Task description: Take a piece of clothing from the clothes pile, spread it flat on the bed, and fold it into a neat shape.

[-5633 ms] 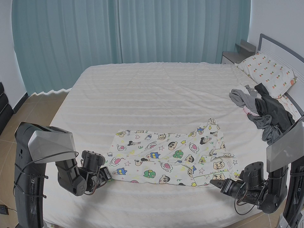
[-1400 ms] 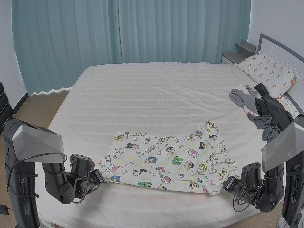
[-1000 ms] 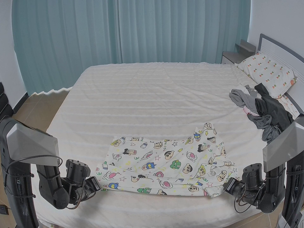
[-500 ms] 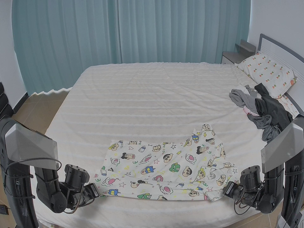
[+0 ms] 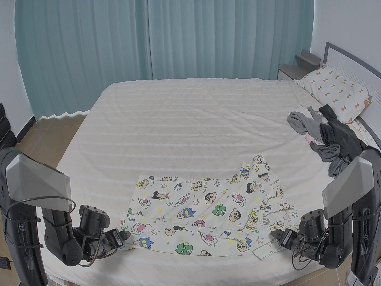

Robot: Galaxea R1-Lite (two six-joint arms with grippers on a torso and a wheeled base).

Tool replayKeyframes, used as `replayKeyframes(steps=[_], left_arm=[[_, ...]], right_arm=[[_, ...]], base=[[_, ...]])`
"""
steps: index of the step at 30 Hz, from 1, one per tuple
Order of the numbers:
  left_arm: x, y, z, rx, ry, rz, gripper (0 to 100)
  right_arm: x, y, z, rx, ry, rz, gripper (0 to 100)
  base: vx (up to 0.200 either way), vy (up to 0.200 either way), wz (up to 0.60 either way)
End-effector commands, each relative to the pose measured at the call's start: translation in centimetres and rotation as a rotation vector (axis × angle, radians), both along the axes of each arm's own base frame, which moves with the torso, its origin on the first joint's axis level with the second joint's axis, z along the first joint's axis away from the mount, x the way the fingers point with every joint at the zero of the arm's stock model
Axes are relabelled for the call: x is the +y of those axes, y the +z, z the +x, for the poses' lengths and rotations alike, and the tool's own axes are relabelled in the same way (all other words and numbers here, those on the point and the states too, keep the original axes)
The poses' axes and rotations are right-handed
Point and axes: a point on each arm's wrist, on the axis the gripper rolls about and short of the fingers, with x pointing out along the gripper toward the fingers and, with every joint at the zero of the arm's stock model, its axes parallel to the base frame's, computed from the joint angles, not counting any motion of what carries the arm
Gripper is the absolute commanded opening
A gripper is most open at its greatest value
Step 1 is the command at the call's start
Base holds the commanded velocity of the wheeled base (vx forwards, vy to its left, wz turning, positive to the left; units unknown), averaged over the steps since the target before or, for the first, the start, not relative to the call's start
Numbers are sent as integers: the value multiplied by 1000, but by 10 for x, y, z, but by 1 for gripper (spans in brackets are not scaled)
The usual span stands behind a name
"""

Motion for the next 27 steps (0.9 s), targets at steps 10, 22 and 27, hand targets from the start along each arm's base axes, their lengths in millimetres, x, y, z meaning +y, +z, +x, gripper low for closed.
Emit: replayKeyframes(steps=[10,22,27], left_arm=[[32,39,9,-117,91,-266,100],[45,45,9,-131,29,-517,100],[44,47,2,-141,-25,-572,100]], right_arm=[[-15,25,-24,149,-5,-63,100],[-22,84,-46,-8,107,-2,100],[-28,96,-29,-76,162,38,100]], base=[[0,0,0],[0,0,0],[0,0,0]])
